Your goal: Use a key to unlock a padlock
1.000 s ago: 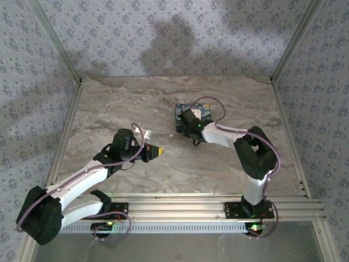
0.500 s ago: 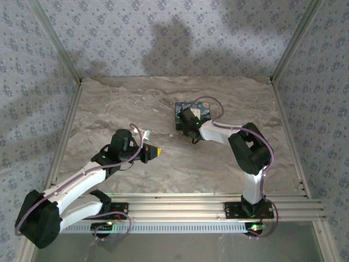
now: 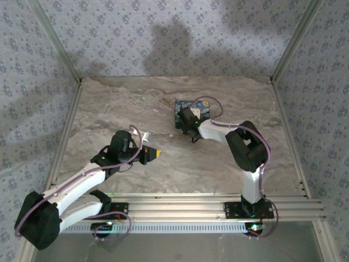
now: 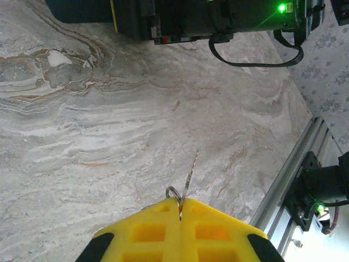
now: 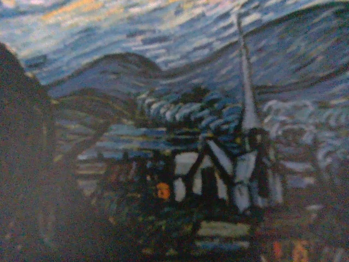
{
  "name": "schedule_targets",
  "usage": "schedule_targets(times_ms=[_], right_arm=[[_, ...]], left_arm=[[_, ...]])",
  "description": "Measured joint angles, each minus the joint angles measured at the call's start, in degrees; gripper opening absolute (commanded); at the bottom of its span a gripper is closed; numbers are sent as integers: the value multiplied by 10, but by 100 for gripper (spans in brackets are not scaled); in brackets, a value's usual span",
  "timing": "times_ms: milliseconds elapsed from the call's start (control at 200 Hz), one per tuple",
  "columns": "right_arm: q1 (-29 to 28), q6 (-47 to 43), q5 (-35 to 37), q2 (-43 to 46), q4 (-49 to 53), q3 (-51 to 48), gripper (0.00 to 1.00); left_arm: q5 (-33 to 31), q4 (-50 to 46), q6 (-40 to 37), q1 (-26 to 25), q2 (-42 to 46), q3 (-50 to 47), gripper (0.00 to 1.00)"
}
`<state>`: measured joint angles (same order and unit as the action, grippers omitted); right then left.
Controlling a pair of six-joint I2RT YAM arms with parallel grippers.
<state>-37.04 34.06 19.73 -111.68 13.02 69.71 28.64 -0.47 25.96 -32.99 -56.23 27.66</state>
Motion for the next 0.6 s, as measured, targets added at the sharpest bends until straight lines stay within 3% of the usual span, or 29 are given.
schedule_targets(times_ms=[135, 360, 600], right_arm=[[2, 0, 0, -3, 0, 3, 32], [7, -6, -11, -6, -1, 12, 13], [9, -9, -50, 11, 0, 4, 4]], left_arm=[[0, -1, 0, 0, 0, 0, 0], [0, -15, -4, 0, 9, 0, 0], [0, -15, -7, 0, 17, 0, 0]])
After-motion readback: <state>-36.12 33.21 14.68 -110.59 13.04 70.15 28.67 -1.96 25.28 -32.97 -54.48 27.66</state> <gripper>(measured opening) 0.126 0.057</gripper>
